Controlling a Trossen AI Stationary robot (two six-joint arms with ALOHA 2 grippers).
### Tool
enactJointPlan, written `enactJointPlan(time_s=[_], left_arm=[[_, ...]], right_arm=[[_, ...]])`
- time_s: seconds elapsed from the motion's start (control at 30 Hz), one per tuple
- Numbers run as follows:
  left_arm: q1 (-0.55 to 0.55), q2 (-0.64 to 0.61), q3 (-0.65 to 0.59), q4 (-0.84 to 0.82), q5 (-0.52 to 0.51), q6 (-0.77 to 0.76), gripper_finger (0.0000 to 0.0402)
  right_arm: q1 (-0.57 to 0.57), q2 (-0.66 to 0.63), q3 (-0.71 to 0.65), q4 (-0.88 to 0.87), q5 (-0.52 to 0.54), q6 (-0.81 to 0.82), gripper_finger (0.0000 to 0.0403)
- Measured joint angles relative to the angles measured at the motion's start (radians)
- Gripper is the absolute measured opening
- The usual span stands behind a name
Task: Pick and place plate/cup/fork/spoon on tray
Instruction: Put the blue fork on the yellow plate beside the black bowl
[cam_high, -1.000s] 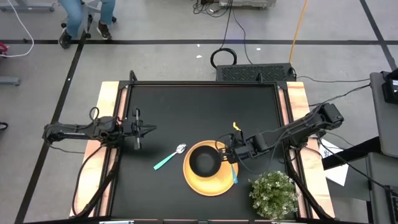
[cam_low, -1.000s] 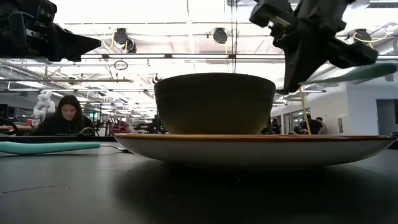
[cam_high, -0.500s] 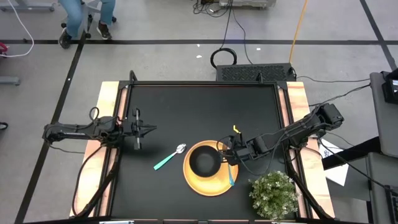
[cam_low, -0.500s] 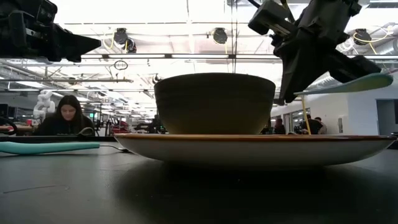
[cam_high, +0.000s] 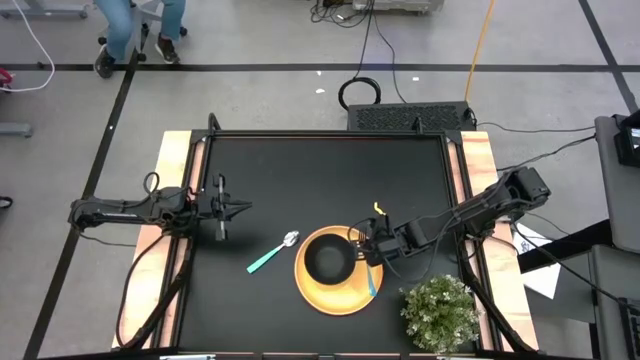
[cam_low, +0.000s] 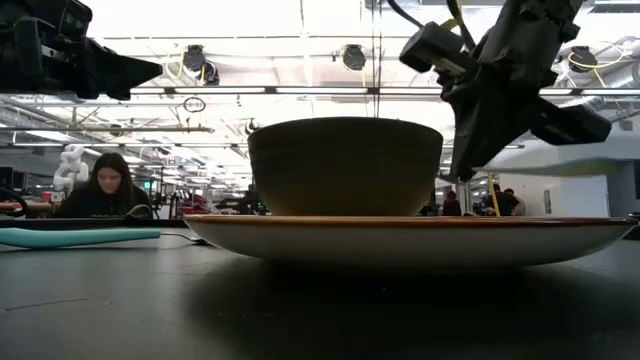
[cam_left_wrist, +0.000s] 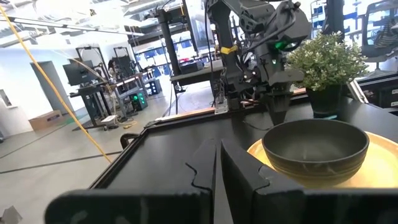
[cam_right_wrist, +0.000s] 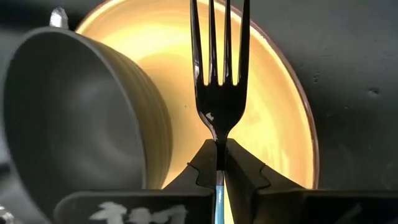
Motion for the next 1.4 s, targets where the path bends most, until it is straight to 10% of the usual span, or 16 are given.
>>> enactJointPlan(time_s=[1.4], left_arm=[[0.000, 0.000, 0.000, 0.000, 0.009, -0.007, 0.0031]], right_arm=[[-0.038, 0.091, 0.001, 0.083, -0.011, -0.080, 0.0004]])
